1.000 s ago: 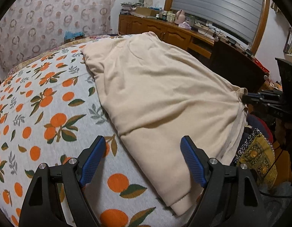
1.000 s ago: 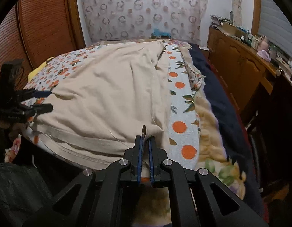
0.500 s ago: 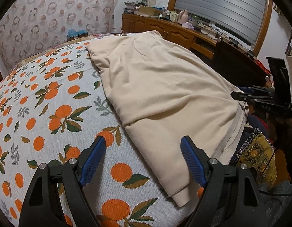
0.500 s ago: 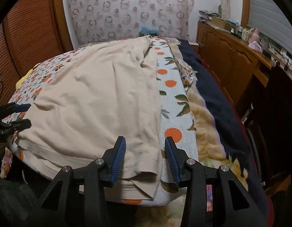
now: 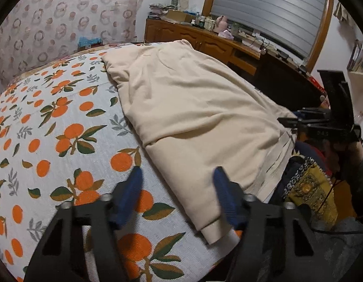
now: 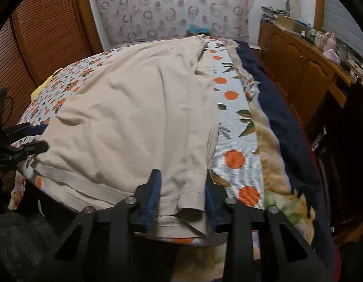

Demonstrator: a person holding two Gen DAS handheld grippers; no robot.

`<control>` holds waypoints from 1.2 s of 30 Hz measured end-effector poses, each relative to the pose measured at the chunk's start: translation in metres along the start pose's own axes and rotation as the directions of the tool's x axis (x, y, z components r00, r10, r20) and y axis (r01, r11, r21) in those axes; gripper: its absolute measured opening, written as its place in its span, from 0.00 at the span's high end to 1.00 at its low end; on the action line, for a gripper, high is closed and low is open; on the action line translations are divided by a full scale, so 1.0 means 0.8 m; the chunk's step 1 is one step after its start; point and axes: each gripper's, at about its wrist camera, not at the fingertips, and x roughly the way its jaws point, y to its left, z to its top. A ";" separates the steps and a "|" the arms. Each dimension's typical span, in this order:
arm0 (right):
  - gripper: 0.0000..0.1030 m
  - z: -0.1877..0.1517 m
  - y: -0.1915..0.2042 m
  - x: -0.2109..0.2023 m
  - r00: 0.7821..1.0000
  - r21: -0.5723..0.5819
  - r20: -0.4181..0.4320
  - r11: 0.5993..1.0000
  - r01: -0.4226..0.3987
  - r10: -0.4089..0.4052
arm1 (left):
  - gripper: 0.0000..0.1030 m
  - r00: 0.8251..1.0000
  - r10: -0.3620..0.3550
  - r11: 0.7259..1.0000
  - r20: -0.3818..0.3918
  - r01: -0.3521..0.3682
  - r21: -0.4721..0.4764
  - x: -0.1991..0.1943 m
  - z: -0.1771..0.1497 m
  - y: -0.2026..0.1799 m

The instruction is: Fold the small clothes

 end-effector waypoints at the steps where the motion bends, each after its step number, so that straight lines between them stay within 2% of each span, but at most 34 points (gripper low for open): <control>1: 0.81 0.001 0.000 -0.001 1.000 -0.001 -0.002 1.000 -0.015 0.015 | 0.51 1.000 -0.012 1.000 -0.007 0.012 0.011 0.000 0.000 -0.002; 2: 0.89 0.000 0.000 0.000 0.999 -0.002 -0.006 0.999 -0.033 0.033 | 0.53 1.000 -0.023 1.000 -0.011 0.023 0.014 0.000 0.000 -0.003; 5: 0.94 0.000 0.003 -0.004 0.999 -0.020 0.011 0.998 -0.053 0.053 | 0.53 0.999 -0.037 0.999 -0.023 0.038 0.034 -0.002 -0.003 -0.010; 9: 0.95 0.003 0.004 -0.021 0.994 -0.019 0.078 0.997 -0.078 0.079 | 0.53 0.998 -0.046 0.996 -0.041 0.049 0.072 -0.007 -0.011 -0.020; 10: 0.95 0.004 0.003 -0.026 0.992 -0.019 0.096 0.997 -0.078 0.079 | 0.61 0.997 -0.057 0.995 -0.044 0.060 0.075 -0.008 -0.012 -0.021; 11: 0.95 0.005 0.002 -0.031 0.990 -0.020 0.114 0.997 -0.078 0.080 | 0.80 0.997 -0.068 0.994 -0.049 0.071 0.080 -0.008 -0.014 -0.023; 13: 0.95 0.006 0.000 -0.041 0.985 -0.015 0.149 0.996 -0.088 0.089 | 0.91 0.997 -0.065 0.995 -0.038 0.068 0.079 -0.012 -0.013 -0.023; 14: 0.95 0.007 -0.001 -0.045 0.982 -0.015 0.165 0.996 -0.093 0.094 | 0.93 0.997 -0.073 0.994 -0.033 0.075 0.074 -0.014 -0.012 -0.022; 19: 0.95 0.016 -0.002 -0.073 0.964 -0.021 0.248 0.995 -0.097 0.099 | 0.93 0.987 -0.130 0.991 0.099 0.128 0.028 -0.056 0.013 -0.018; 25: 0.96 0.048 -0.013 -0.092 0.933 -0.034 0.349 0.996 -0.084 0.090 | 0.93 0.968 -0.084 0.996 0.236 0.083 0.012 -0.090 0.074 0.001; 29: 0.96 0.093 -0.026 -0.077 0.918 -0.022 0.388 0.996 -0.083 0.085 | 0.93 0.964 -0.023 1.000 0.267 0.026 -0.006 -0.068 0.126 0.034; 36: 0.96 0.173 -0.039 -0.012 0.921 -0.025 0.384 0.998 -0.060 0.065 | 0.93 0.956 0.045 0.998 0.291 -0.034 -0.045 -0.018 0.196 0.086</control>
